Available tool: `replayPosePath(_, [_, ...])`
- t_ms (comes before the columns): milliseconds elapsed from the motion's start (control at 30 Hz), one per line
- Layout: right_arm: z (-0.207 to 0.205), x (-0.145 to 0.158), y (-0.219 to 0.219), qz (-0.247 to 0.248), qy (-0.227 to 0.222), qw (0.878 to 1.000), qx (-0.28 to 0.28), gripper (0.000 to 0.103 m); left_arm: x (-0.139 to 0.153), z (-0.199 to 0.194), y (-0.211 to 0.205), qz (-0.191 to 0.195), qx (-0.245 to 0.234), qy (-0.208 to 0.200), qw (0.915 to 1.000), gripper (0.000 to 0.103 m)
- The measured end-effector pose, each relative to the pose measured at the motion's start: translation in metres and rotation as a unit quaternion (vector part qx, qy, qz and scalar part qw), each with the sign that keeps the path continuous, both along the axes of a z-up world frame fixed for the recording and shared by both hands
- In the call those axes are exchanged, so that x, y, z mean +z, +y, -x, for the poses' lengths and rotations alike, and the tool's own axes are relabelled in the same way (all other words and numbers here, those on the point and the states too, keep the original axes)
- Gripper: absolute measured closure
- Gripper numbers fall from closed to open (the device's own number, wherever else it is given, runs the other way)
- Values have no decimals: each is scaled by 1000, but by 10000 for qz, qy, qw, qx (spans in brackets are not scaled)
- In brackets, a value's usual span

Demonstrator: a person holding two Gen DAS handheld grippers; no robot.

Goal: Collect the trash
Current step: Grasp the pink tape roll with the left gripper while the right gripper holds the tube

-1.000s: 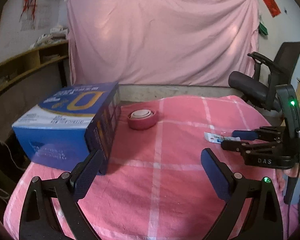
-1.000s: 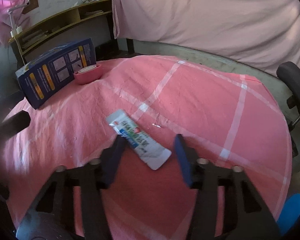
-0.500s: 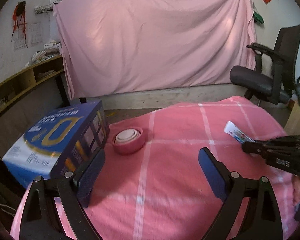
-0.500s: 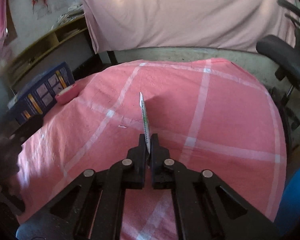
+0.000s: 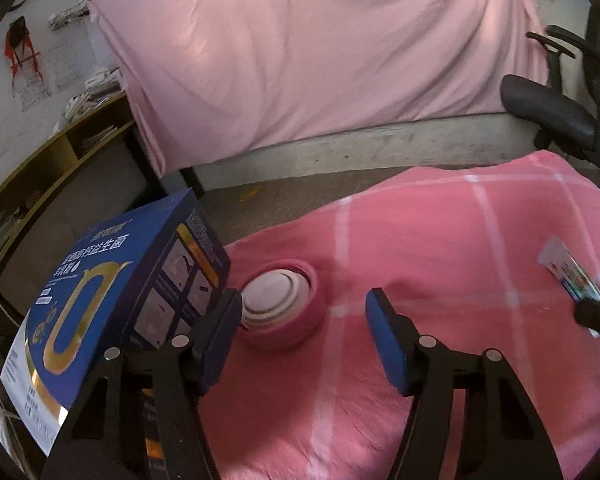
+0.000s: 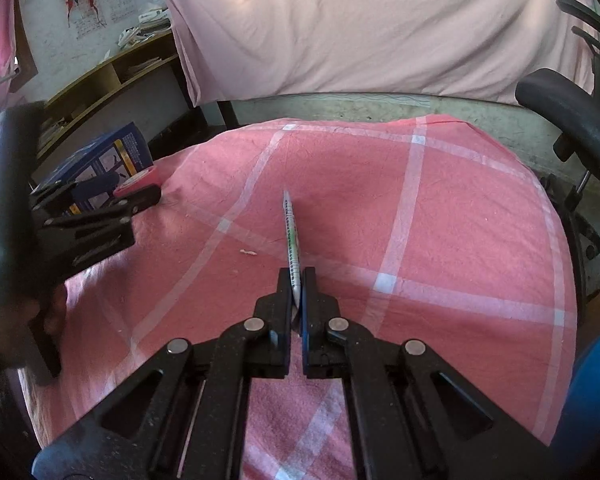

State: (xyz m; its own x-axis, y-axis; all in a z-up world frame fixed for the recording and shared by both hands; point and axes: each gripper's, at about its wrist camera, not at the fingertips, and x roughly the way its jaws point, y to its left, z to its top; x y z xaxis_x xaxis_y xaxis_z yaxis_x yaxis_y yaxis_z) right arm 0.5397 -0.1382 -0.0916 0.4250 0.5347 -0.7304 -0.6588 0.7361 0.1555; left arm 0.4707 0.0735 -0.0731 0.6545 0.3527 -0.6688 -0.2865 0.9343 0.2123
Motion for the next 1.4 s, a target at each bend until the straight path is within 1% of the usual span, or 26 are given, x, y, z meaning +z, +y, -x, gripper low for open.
replayPosePath(67, [0,0,-1,11,-12,10000,6,75,-2,-2,4,-10,28,38,10000,45])
replayPosePath(133, [2,0,0,21,-24,10000,8,74,-4,-5,6,60,10,115,9999,46])
replayPosePath(200, [4,1,1,4,-62,10000,44,74,-6,-5,12,143,91,132,9998,54])
replayPosePath(233, [5,2,3,8,-90,9999,65,74,-6,-3,15,146,158,106,9997,62])
replayPosePath(267, [7,2,5,30,-122,9999,76,74,-5,-1,18,175,189,74,9996,66])
replayPosePath(367, [11,2,7,103,-215,9997,113,74,-3,2,25,345,145,11,9993,66])
replayPosePath(433, [13,3,7,110,-258,9995,150,74,-1,6,24,350,80,-21,9994,67])
replayPosePath(467, [13,3,8,107,-266,9994,171,74,0,9,24,342,40,-44,9994,69])
replayPosePath(500, [14,3,8,99,-266,9994,199,74,2,12,23,356,-58,-89,9993,72])
replayPosePath(533, [15,3,9,94,-265,9994,222,74,4,15,21,401,-206,-154,9989,84])
replayPosePath(567, [15,3,11,94,-267,9993,238,74,8,18,18,454,-397,-196,9980,93])
replayPosePath(600, [15,3,10,92,-271,9993,251,74,8,20,13,584,-674,-73,9960,93])
replayPosePath(633, [16,3,11,91,-271,9993,258,74,7,20,10,611,-802,27,9949,93])
replayPosePath(667, [17,3,11,88,-268,9993,259,74,6,23,6,558,-893,76,9944,93])
replayPosePath(733, [17,3,9,60,-262,9993,251,74,4,27,2,549,-949,82,9939,93])
replayPosePath(833, [16,3,6,-2,-223,9995,215,74,6,37,6,628,-761,-189,9949,93])
replayPosePath(900, [14,3,4,-41,-174,9997,174,74,10,41,12,715,-652,-312,9948,90])
replayPosePath(933, [13,3,3,-63,-154,9997,160,74,10,41,13,701,-600,-316,9952,82])
replayPosePath(967, [13,3,2,-94,-137,9997,153,74,11,41,11,695,-472,-349,9959,66])
replayPosePath(1033, [11,4,-2,-229,-92,9996,143,74,14,38,11,772,-305,-360,9959,45])
replayPosePath(1100, [10,4,-6,-354,-30,9993,128,74,19,33,13,810,-168,-380,9958,44])
replayPosePath(1167, [7,4,-11,-481,67,9988,58,73,20,22,10,649,-8,-229,9976,44])
replayPosePath(1233, [6,3,-13,-538,112,9985,29,73,16,11,6,443,41,13,9990,44])
replayPosePath(1300, [7,3,-10,-485,112,9987,57,73,8,0,4,145,92,209,9996,44])
replayPosePath(1333, [8,2,-8,-424,118,9990,99,73,4,-4,3,64,120,301,9995,44])
replayPosePath(1400, [9,-2,0,-243,194,9994,155,73,3,-9,6,115,187,384,9990,44])
